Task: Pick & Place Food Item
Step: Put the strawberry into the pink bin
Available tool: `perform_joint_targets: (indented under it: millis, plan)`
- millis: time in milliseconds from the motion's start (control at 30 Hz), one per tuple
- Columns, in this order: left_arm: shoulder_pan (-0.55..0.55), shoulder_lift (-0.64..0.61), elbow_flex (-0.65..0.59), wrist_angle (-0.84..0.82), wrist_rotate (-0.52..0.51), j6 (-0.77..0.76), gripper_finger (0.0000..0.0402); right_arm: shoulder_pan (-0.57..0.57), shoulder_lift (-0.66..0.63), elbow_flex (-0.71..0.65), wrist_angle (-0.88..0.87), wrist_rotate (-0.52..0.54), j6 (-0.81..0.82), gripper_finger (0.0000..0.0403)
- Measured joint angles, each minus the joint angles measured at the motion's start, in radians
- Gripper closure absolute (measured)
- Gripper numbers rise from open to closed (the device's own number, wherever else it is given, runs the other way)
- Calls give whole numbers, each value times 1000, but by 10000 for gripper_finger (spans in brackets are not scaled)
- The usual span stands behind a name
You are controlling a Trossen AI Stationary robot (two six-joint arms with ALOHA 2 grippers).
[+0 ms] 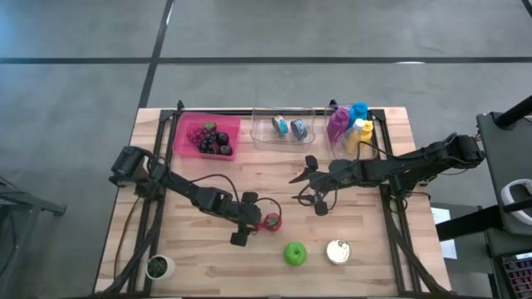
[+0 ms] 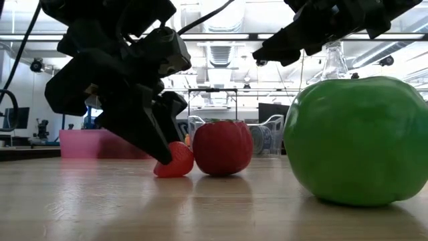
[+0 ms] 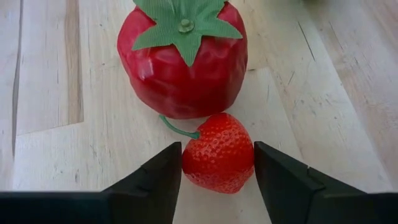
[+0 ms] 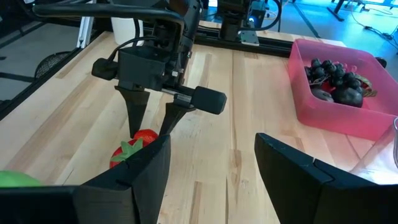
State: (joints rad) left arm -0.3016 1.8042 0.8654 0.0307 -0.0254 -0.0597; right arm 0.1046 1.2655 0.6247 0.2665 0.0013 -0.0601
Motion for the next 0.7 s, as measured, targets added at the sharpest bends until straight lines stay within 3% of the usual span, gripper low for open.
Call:
perform_joint_targets:
  millis: [700]
  plan:
    - [2,-2,0,-2,0,-3,215,0,0,0,0,0,0,174]
